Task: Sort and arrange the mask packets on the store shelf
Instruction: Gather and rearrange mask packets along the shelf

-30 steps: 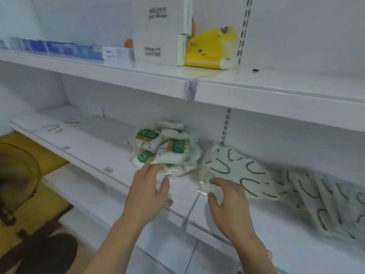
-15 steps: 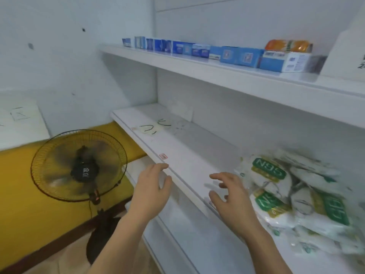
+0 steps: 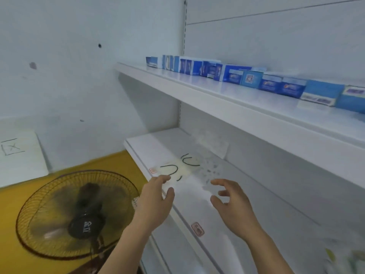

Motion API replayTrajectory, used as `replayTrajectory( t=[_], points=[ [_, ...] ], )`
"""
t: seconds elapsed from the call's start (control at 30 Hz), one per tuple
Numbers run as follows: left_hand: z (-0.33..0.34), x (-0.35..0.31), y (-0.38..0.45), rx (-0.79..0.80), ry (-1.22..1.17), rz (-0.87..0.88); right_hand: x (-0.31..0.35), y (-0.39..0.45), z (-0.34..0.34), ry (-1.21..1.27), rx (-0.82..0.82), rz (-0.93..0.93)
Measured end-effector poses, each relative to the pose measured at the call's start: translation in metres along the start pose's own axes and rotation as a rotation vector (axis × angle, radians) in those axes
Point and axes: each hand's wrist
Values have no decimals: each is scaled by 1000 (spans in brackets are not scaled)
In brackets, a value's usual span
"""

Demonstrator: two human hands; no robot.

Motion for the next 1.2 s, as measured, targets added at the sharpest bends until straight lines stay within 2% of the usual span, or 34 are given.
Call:
replayTrajectory(
  t=[0.13, 0.2, 0.33, 0.47, 0.53, 0.63, 0.7, 0.8, 0.9, 1.0, 1.13, 1.2],
  points=[
    [23, 11, 63, 68, -7, 48, -15, 39, 8, -107, 33, 115],
    [36, 16, 95, 112, 88, 13, -24, 64, 13, -153, 19, 216],
    [59, 31, 154, 226, 365, -80, -43, 133, 34, -263, -170, 353],
    [74, 42, 200, 371, 494, 107, -57, 190, 68, -384, -321, 602],
    [77, 42, 219, 488, 380, 169, -60, 205, 81, -447, -376, 630],
    [77, 45, 242, 641, 254, 235, -64, 218, 87, -344, -440, 599],
    [76, 52, 256, 666, 219, 259, -65, 217, 85, -265, -470, 580],
    [74, 65, 278, 696, 134, 223, -70, 206, 85, -114, -603, 516],
    [77, 79, 299, 734, -64, 159, -75, 197, 84, 1, -724, 476],
    [75, 87, 310, 712, -216, 120, -75, 199, 80, 43, -744, 457],
    [70, 87, 312, 735, -342, 27, -77, 210, 71, -50, -806, 459],
    [70, 85, 305, 748, -293, 73, -79, 221, 72, -213, -724, 482]
  ],
)
Point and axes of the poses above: each hand's wrist, its own y-axis towards the middle knuckle, its own z-axis out of the palm, x = y × z, and after that the axes turned 12 degrees about y, right-handed
